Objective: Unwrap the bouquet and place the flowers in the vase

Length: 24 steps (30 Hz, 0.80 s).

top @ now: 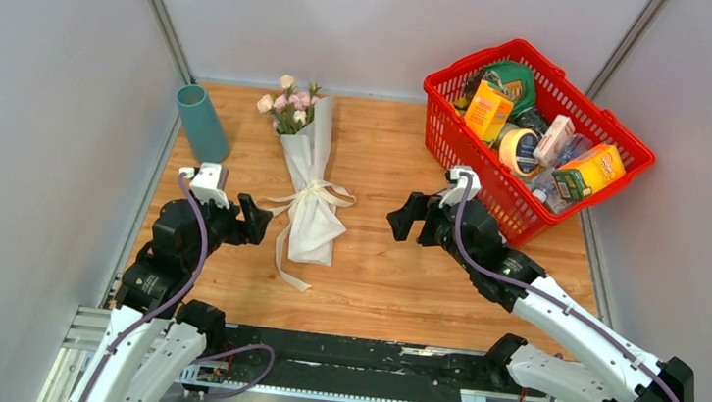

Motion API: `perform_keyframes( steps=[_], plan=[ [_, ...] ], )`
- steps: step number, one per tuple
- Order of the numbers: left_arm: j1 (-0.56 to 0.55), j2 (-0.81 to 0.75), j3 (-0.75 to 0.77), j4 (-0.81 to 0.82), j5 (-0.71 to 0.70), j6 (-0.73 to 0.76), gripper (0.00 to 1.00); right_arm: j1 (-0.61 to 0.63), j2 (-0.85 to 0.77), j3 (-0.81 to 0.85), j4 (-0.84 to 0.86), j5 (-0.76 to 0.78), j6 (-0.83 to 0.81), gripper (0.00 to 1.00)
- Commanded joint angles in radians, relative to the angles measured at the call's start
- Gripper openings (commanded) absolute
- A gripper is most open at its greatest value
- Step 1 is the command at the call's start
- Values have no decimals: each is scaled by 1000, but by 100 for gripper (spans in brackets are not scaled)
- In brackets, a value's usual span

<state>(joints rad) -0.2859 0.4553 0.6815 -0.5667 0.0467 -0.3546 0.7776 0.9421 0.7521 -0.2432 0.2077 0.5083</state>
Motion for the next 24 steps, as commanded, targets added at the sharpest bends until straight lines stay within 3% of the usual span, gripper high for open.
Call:
perform_keyframes(
  steps=[1,9,12,16,24],
  plan=[
    [5,-3,13,-9,-16,-12,82,-1,-12,15,19,-7,25,100],
    [5,2,12,-10,-34,-15,81,-1,-2,10,73,-89,70,100],
    [4,0,15,-18,-44,-21,80,0,41,-36,188,-262,78,98],
    [5,-18,16,-25,-83,-27,80,21,162,-79,335,-384,128,87],
    [4,-36,13,-28,-110,-27,79,248,487,-16,501,-295,182,58]
  ],
)
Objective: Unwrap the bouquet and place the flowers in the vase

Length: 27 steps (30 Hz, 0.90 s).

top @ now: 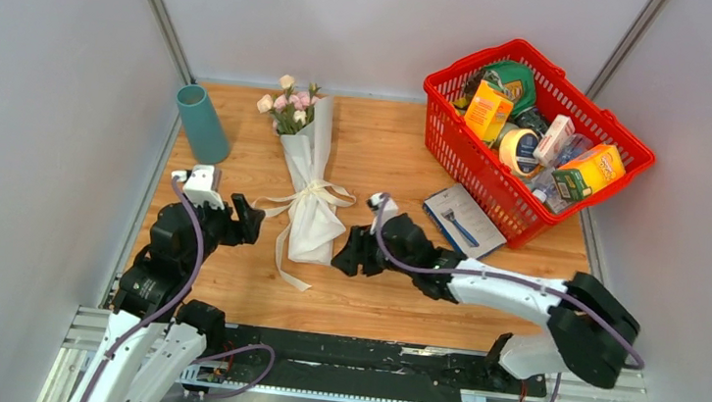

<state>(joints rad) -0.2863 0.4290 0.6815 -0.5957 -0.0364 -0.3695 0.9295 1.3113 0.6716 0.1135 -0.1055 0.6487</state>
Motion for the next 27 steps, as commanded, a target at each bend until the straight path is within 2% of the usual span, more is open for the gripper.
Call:
perform_keyframes(
  steps=[1,4,12,17,23,25,27],
  plan=[
    [4,-12,15,-3,-34,-14,79,110,168,89,144,17,42,56],
    [4,-15,15,-9,-57,-23,79,164,301,166,141,23,20,50],
    [6,-7,10,-6,-57,-17,79,249,517,295,124,62,-7,45],
    [4,16,18,-15,-80,-28,77,282,583,345,95,104,-21,42],
    [6,80,36,-36,-88,-46,75,342,631,416,-24,308,-35,34],
    [6,109,42,-39,-88,-57,75,348,638,430,-47,345,-37,30],
    [6,140,55,-50,-86,-75,75,350,635,434,-54,352,-34,20]
  ],
)
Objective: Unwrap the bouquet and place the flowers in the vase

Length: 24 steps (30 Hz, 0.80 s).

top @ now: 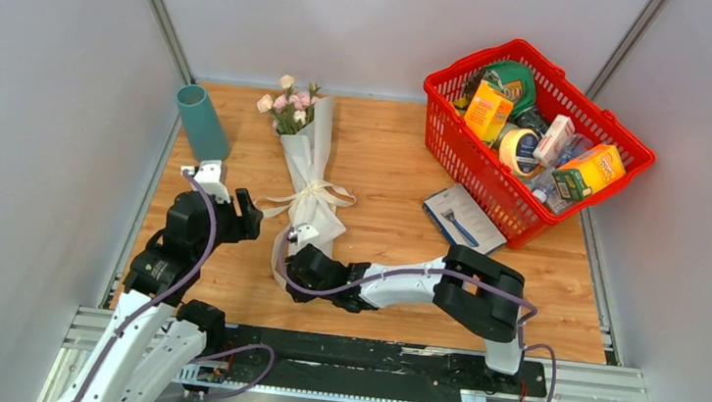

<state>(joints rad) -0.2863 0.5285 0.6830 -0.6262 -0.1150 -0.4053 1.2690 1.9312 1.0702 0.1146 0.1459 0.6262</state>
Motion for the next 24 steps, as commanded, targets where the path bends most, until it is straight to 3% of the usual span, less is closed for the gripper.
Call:
perform_keyframes(
  steps=[1,3,4,11,17,24],
  plan=[
    [4,66,59,-21,3,-44,75,10,11,36,-55,101,-11,15],
    [6,108,79,-41,26,-62,75,12,-7,31,-55,100,-3,1],
    [4,134,92,-55,40,-73,75,12,-20,25,-52,98,0,0],
    [6,228,90,-67,207,-164,76,10,-170,-70,103,-31,16,0],
    [4,260,46,-35,224,-230,76,10,-291,-141,194,-54,38,0],
    [4,280,-52,37,290,-325,76,10,-307,-144,230,-68,40,0]
  ],
)
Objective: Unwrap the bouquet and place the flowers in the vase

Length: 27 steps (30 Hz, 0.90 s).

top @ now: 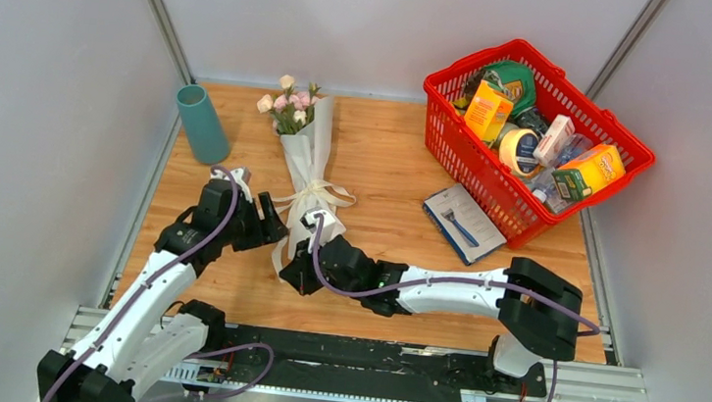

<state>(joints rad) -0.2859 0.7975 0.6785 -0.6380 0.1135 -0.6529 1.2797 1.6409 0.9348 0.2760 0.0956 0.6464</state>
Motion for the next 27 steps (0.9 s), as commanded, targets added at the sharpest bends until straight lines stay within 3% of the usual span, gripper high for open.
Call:
perform_keyframes(
  steps=[1,5,9,14,16,19,20,21,25,27],
  plan=[
    [4,17,-62,52,60,-83,76,0,-16,-10,74,-17,19,0],
    [4,20,-103,78,52,-102,77,0,-9,-8,83,-20,19,0],
    [4,29,-180,210,149,-172,76,0,-10,-28,115,-39,24,0],
    [4,40,-211,274,215,-208,65,0,-9,-33,103,-37,25,0],
    [4,26,-218,287,215,-211,54,0,-9,-33,98,-33,33,0],
    [5,0,-226,294,201,-220,9,-2,-12,-31,91,-10,41,0],
    [5,-15,-223,285,195,-223,0,-5,-12,-27,78,4,47,0],
    [4,-26,-221,278,183,-225,0,-9,-10,-22,60,9,53,4],
    [5,-73,-203,250,160,-229,0,-40,-36,-22,29,6,76,42],
    [5,-92,-197,239,149,-244,0,-60,-53,-28,19,16,78,53]
  ],
)
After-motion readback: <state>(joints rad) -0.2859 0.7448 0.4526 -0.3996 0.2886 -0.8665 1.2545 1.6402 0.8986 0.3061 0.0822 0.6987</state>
